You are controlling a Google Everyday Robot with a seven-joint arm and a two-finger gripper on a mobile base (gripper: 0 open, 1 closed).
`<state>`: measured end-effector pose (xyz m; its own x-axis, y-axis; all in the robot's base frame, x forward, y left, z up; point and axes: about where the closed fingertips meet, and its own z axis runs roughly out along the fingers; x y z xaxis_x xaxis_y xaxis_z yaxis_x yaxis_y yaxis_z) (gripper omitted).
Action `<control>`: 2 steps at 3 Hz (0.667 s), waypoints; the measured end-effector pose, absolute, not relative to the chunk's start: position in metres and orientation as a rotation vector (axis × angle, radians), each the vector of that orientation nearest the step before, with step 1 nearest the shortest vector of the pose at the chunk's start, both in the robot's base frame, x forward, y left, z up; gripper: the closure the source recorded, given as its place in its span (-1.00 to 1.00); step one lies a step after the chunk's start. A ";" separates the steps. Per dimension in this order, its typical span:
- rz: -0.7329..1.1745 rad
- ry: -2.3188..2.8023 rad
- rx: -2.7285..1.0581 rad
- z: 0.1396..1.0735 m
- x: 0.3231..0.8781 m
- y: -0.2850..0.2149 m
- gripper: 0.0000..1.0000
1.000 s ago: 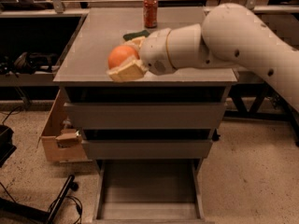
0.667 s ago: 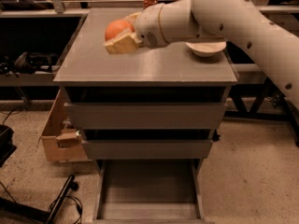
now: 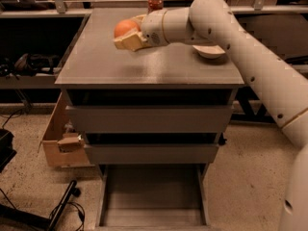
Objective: Pick orange from bottom drawer and place on counter
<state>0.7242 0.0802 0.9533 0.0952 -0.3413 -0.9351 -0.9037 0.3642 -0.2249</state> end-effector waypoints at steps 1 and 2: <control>0.605 1.502 -1.196 0.896 0.761 0.081 1.00; 0.563 1.569 -1.229 0.847 0.782 0.085 1.00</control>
Offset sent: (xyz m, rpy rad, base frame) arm 0.0878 -0.0009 -0.1756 -0.2004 0.0935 -0.0751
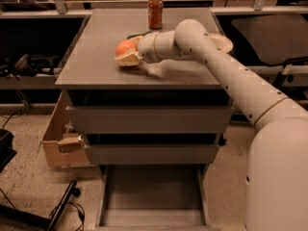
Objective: Pick orange from bottom drawer and place on counter
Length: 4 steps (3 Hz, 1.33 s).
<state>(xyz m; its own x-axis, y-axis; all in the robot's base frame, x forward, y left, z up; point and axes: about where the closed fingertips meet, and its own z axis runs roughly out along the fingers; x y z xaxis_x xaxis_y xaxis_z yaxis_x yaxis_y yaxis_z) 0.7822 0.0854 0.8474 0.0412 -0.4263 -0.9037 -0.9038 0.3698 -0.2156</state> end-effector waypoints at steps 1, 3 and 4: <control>0.563 1.569 -1.229 0.848 0.782 0.085 0.63; 0.564 1.569 -1.229 0.848 0.782 0.085 -0.28; 0.564 1.569 -1.229 0.848 0.782 0.086 -0.74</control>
Offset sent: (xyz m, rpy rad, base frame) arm 0.0000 0.0000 0.0003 0.0000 0.0000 0.0000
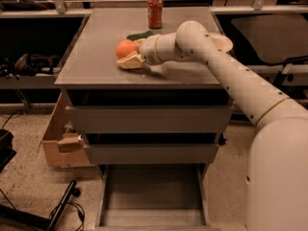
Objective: Pick orange from bottom drawer and place on counter
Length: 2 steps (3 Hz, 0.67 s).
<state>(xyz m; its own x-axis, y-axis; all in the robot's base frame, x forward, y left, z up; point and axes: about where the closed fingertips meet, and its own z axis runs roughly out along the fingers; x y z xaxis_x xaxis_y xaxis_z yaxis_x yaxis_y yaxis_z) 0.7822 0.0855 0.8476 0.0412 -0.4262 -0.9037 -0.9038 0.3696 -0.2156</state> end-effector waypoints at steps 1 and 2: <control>0.564 1.569 -1.229 0.848 0.782 0.086 -1.00; 0.564 1.569 -1.229 0.848 0.782 0.086 -1.00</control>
Offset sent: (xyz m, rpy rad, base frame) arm 0.0000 0.0000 0.0000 0.0000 0.0000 0.0000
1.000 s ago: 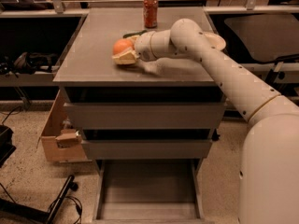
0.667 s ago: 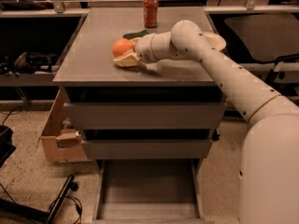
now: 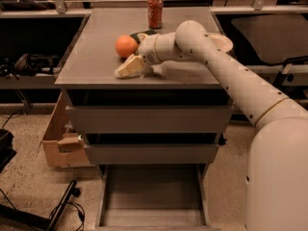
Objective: Pick orange from bottom drawer and place on counter
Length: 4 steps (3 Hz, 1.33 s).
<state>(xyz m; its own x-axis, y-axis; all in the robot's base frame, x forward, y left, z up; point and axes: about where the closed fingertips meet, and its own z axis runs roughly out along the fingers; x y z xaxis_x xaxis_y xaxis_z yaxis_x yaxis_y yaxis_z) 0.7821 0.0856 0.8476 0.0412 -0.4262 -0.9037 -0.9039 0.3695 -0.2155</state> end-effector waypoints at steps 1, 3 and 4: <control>0.544 1.578 -1.248 0.874 0.780 0.085 -1.00; 0.451 1.599 -1.139 0.977 0.757 0.043 -1.00; 0.361 1.606 -0.980 1.025 0.729 -0.009 -1.00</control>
Offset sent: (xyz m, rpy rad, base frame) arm -0.0228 -0.0422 0.1564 -0.0547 -0.0479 -0.1102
